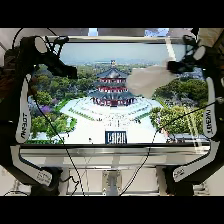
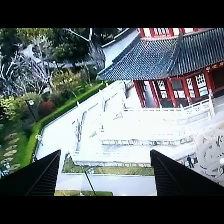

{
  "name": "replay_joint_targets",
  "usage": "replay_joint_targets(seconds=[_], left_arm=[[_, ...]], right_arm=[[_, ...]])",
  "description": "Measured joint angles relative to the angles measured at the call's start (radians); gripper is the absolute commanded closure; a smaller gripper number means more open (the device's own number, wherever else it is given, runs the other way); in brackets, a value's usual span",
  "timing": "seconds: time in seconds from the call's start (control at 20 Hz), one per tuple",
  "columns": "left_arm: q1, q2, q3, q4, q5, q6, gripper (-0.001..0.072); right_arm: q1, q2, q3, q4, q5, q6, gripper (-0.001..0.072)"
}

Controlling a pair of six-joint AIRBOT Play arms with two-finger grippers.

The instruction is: Fold the shirts.

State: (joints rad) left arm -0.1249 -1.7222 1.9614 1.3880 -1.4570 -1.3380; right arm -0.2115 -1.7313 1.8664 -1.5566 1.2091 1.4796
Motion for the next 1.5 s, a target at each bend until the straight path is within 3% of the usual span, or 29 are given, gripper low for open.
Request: replay_joint_targets(seconds=[0.25, 0.45, 0.5, 0.55, 0.6, 0.65, 0.9, 1.05, 1.15, 1.5], left_arm=[[0.000, 0.000, 0.000, 0.000, 0.005, -0.008, 0.0074], [0.000, 0.000, 0.000, 0.000, 0.019, -0.033, 0.0074], [0.000, 0.000, 0.000, 0.000, 0.025, -0.040, 0.0074], [0.000, 0.000, 0.000, 0.000, 0.027, -0.042, 0.0074], [0.000, 0.000, 0.000, 0.000, 0.032, -0.046, 0.0074], [0.000, 0.000, 0.000, -0.001, 0.036, -0.048, 0.0074], [0.000, 0.000, 0.000, -0.001, 0.043, -0.068, 0.0074], [0.000, 0.000, 0.000, -0.001, 0.050, -0.069, 0.0074], [0.000, 0.000, 0.000, -0.001, 0.052, -0.072, 0.0074], [0.000, -0.001, 0.000, -0.001, 0.053, -0.072, 0.0074]], right_arm=[[-0.258, 0.022, 0.001, -0.240, 0.203, -0.006, 0.0689], [-0.455, 0.025, 0.001, -0.317, 0.387, -0.032, 0.0661], [-0.499, 0.026, 0.001, -0.311, 0.430, -0.035, 0.0542], [-0.542, 0.026, 0.001, -0.295, 0.470, -0.037, 0.0354], [-0.584, 0.027, 0.001, -0.265, 0.505, -0.039, 0.0215], [-0.618, 0.027, 0.001, -0.227, 0.534, -0.040, 0.0207], [-0.716, 0.027, 0.001, -0.098, 0.601, -0.041, 0.0233], [-0.731, 0.027, 0.001, 0.040, 0.594, -0.044, 0.0449], [-0.730, 0.027, 0.001, 0.161, 0.579, -0.056, 0.0687], [-0.578, 0.027, 0.001, 0.503, 0.568, -0.122, 0.0689]])
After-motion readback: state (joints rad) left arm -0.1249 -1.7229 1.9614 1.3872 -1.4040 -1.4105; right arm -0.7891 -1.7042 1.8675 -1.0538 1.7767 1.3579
